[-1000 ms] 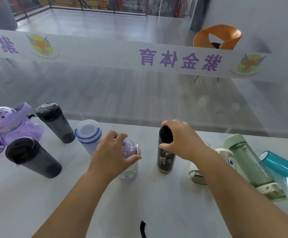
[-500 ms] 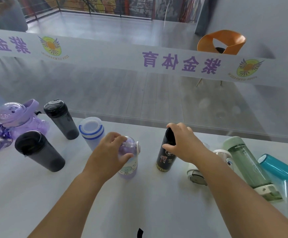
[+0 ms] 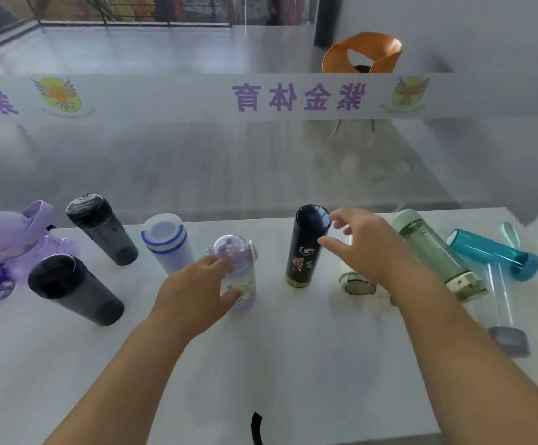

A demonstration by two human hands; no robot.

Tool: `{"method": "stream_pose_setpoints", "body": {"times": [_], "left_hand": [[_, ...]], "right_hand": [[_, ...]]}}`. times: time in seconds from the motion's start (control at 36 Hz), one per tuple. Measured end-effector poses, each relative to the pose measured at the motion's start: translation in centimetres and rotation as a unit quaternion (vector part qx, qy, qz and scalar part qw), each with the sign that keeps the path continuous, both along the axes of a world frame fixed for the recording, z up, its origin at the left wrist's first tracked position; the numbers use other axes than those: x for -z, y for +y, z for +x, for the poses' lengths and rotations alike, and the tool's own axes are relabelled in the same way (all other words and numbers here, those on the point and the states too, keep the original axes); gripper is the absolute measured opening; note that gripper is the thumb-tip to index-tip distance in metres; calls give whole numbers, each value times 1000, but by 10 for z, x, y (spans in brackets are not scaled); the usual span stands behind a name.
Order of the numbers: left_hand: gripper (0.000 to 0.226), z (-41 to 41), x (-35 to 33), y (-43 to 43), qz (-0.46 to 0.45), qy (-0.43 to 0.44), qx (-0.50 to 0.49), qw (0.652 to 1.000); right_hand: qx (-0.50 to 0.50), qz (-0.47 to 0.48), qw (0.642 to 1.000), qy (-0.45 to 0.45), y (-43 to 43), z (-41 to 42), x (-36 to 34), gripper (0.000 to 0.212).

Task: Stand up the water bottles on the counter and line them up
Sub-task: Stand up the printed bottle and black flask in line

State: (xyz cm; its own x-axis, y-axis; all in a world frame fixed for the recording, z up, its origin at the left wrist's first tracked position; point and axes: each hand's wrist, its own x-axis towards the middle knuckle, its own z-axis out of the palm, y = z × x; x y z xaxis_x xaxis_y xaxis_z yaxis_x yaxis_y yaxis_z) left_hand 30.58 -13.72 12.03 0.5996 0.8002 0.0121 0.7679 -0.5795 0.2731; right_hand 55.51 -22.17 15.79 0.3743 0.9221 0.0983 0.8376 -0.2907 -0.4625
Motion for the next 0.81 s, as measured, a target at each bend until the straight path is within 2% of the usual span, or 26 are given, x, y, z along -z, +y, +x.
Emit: {"method": "stream_pose_setpoints", "body": {"times": [0.22, 0.47, 0.64, 0.81], "left_hand": [[38, 17, 29, -22, -88, 72, 64, 991], [45, 66, 53, -38, -141, 127, 105, 976], [49, 116, 67, -42, -190, 135, 116, 966], [63, 173, 86, -52, -267, 68, 32, 961]], "right_hand": [[78, -157, 984, 43, -67, 3, 39, 43], [132, -318, 936, 66, -115, 46, 63, 59], [170, -328, 928, 44, -119, 89, 76, 59], [185, -251, 950, 17, -101, 134, 83, 57]]}}
